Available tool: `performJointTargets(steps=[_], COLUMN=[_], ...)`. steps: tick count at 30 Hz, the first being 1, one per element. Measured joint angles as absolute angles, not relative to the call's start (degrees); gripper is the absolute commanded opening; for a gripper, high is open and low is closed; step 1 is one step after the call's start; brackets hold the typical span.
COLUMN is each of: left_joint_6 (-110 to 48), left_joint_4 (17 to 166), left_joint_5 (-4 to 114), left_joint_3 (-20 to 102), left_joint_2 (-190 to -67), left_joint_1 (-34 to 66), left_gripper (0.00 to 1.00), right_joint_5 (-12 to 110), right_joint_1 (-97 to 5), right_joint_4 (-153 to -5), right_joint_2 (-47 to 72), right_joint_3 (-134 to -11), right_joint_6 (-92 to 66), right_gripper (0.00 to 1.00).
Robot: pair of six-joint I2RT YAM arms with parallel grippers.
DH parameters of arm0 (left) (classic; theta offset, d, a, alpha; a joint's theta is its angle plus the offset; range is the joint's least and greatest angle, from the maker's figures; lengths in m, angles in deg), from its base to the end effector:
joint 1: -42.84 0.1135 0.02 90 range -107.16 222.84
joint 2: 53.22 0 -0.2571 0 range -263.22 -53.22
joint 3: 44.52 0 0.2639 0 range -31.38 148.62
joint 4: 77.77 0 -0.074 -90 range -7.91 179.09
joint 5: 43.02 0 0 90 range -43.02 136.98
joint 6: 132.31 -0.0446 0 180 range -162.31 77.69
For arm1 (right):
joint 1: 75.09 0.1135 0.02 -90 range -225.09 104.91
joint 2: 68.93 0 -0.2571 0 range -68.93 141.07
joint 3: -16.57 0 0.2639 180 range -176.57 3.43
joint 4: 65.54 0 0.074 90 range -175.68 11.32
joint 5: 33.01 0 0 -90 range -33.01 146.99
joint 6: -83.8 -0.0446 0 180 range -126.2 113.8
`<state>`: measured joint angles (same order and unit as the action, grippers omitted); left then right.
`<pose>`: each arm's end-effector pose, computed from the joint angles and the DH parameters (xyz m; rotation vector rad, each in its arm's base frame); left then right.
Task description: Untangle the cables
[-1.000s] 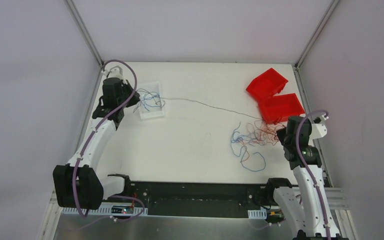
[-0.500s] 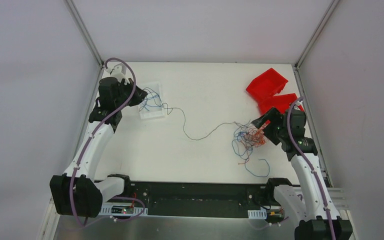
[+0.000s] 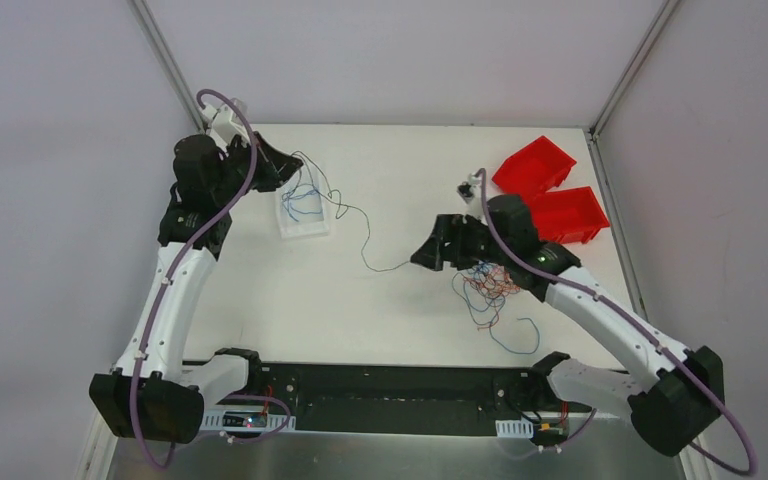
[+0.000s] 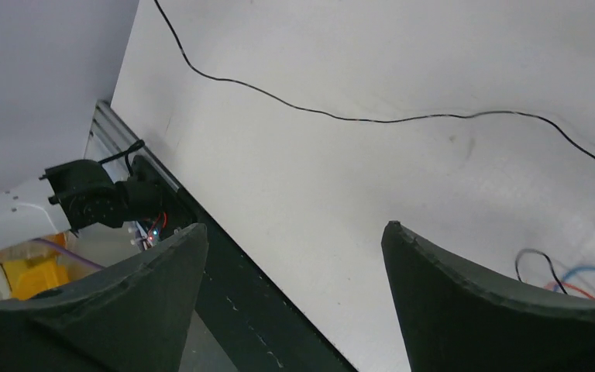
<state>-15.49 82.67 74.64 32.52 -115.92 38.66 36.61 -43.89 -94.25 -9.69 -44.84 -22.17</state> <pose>0.2686 -0.0404 0.3970 0.0403 1.7151 -0.8054 0.2108 0.1458 0.2927 -0.5106 2.0543 0.8671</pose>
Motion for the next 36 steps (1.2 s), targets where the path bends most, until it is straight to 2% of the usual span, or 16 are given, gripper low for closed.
performJointTargets(steps=[7,10,12,14,15,16,17,24,32,36], left_joint_6=[-14.52,-14.04,-13.61,-13.34,-13.3,-13.3,-13.34,-14.96,-11.84,-7.51], left_joint_4=[82.02,81.43,80.69,79.44,78.78,78.11,77.56,74.19,77.06,82.54], left_joint_5=[75.53,75.78,76.04,76.08,76.08,76.06,76.06,73.26,76.28,78.84], left_joint_3=[36.94,38.62,39.49,40.59,41.33,42.27,43.28,45.31,36.98,31.69], left_joint_2=[-114.04,-113.79,-113.82,-113.97,-114.1,-114.36,-114.65,-115.39,-116.7,-116.81], left_joint_1=[38.66,38.66,38.66,38.66,38.66,38.66,38.68,38.81,38.79,38.35], left_gripper=[0.0,0.0,0.0,0.0,0.0,0.0,0.0,0.0,0.0,0.0], right_joint_5=[35.65,37.62,40.13,41.97,42.4,42.56,42.45,41.55,39.96,39.1], right_joint_1=[-32.24,-29.25,-27.87,-27.37,-27.33,-27.35,-27.35,-27.44,-28.0,-29.47], right_joint_4=[-82.93,-77.46,-73.68,-69.77,-67.93,-66.64,-65.49,-68.13,-85.68,-87.08], right_joint_2=[5.33,10.44,14.29,18.34,20.52,22.49,24.28,24.0,22.4,19.52], right_joint_3=[-50.04,-51.38,-52.47,-53.52,-54.11,-54.83,-55.51,-61.93,-100.86,-106.92], right_joint_6=[-16.77,-15.44,-14.21,-12.92,-12.25,-11.72,-11.46,-13.29,-15.31,-18.17], right_gripper=[0.87,0.83,0.77,0.6,0.41,0.17,0.01,0.0,0.0,0.0])
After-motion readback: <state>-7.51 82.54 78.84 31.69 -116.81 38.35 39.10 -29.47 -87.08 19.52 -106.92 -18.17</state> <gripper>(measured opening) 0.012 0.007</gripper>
